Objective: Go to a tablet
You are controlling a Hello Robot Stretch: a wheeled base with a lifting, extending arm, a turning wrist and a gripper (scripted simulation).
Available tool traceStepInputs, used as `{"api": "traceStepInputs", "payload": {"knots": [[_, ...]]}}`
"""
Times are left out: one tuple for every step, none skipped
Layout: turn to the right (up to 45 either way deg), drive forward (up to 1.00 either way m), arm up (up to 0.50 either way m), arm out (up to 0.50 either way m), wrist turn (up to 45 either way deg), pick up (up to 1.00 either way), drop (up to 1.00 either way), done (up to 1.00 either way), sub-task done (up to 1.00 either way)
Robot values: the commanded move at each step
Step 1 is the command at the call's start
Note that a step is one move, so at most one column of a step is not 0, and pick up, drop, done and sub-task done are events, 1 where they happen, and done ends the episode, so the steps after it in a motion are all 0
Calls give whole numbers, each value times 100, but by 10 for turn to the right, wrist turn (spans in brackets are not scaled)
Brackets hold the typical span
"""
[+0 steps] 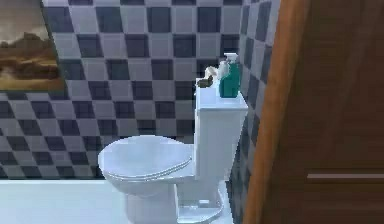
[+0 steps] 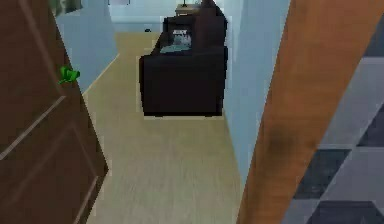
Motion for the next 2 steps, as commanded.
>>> {"api": "traceStepInputs", "payload": {"knots": [[-450,0,0,0,0,0,0,0,0],[0,5,0,0,0,0,0,0,0]]}}
